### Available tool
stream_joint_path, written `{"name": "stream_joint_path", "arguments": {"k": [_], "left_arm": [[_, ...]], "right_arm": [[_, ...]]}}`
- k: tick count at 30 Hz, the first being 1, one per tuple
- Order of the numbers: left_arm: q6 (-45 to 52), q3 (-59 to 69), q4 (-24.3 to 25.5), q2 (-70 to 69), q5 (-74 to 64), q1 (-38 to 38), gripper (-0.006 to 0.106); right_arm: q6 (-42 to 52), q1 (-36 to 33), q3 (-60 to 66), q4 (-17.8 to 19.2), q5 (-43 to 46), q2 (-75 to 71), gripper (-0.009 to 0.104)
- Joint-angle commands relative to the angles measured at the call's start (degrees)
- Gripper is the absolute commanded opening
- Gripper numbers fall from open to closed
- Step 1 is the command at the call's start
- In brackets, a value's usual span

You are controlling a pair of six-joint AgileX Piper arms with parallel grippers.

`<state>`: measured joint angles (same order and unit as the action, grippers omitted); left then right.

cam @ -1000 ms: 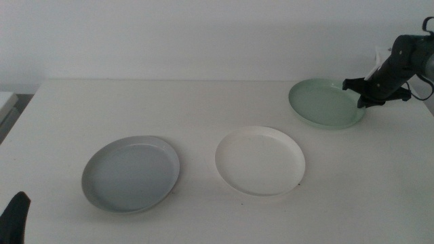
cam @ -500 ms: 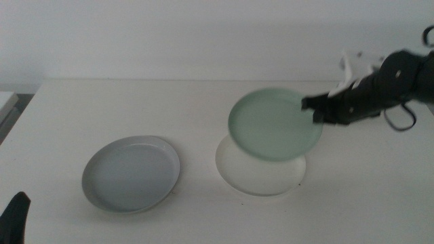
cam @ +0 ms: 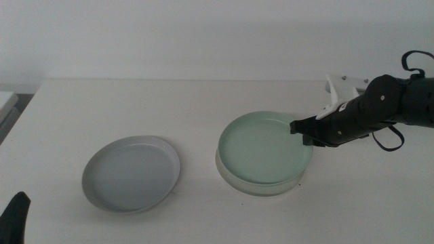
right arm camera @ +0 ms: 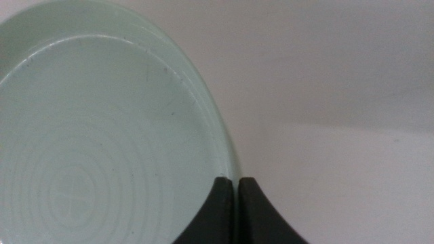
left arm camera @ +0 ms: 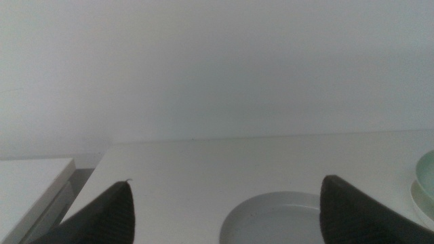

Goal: Stack the three bowls on top of each other.

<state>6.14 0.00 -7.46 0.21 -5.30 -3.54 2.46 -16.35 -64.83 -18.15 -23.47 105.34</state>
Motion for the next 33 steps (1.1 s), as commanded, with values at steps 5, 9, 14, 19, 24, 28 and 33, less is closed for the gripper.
{"name": "stream_joint_path", "arguments": {"k": [5, 9, 14, 19, 24, 28, 33], "left_arm": [[-0.01, 0.00, 0.06, -0.21, 0.46, -0.40, 0.094], [-0.01, 0.00, 0.06, -0.21, 0.46, -0.40, 0.094], [-0.01, 0.00, 0.06, -0.21, 0.46, -0.40, 0.094], [-0.01, 0.00, 0.06, -0.21, 0.46, -0.40, 0.094], [-0.01, 0.00, 0.06, -0.21, 0.46, -0.40, 0.094], [-0.01, 0.00, 0.06, -0.21, 0.46, -0.40, 0.094], [-0.01, 0.00, 0.06, -0.21, 0.46, -0.40, 0.094]], "right_arm": [[0.55, -1.28, 0.20, 0.00, 1.02, -0.27, -0.002], [0.66, -1.28, 0.20, 1.52, 0.36, -0.52, 0.031], [2.73, -1.18, -3.23, 4.36, -6.85, -5.08, 0.093], [18.33, -1.30, -5.22, -3.07, -11.85, -22.04, 0.093], [34.16, -1.30, 3.68, -12.60, -12.56, -41.38, 0.093], [35.16, -1.30, 8.80, -12.60, -12.74, -48.65, 0.093], [35.68, -1.30, 9.05, -12.87, -12.23, -50.40, 0.093]]}}
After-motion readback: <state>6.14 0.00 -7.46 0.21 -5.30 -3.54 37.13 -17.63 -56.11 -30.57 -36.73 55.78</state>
